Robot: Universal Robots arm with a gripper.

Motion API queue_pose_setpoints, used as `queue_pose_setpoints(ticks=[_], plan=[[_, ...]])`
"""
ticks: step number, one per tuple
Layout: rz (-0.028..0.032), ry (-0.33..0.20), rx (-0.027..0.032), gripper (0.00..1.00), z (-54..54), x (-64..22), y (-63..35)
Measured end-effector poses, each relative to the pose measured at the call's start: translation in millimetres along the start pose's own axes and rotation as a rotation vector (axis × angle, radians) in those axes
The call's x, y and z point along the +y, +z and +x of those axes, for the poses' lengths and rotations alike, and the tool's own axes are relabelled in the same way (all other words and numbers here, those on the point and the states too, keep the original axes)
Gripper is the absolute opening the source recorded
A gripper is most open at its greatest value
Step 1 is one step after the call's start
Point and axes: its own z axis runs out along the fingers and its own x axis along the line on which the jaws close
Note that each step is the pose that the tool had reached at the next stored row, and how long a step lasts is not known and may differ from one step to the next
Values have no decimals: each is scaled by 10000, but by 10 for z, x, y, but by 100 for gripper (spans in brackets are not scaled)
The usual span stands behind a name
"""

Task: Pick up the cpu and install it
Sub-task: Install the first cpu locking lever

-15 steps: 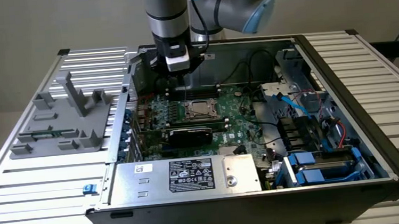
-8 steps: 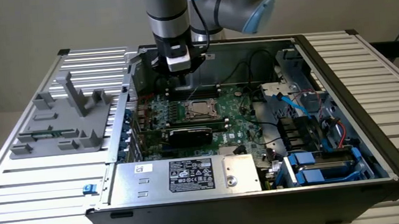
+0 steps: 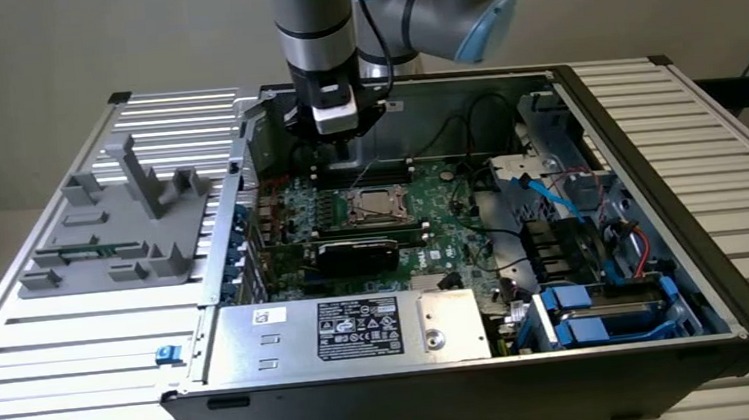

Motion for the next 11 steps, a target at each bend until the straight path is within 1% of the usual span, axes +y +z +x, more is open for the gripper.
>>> queue_pose_setpoints(ticks=[3,4,6,9,10,11], plan=[[-1,7,2,12,0,0,0],[-5,49,12,12,0,0,1],[-16,235,57,12,0,0,2],[-48,659,159,12,0,1,5],[-57,760,184,12,-1,1,6],[-59,781,188,12,-4,1,5]])
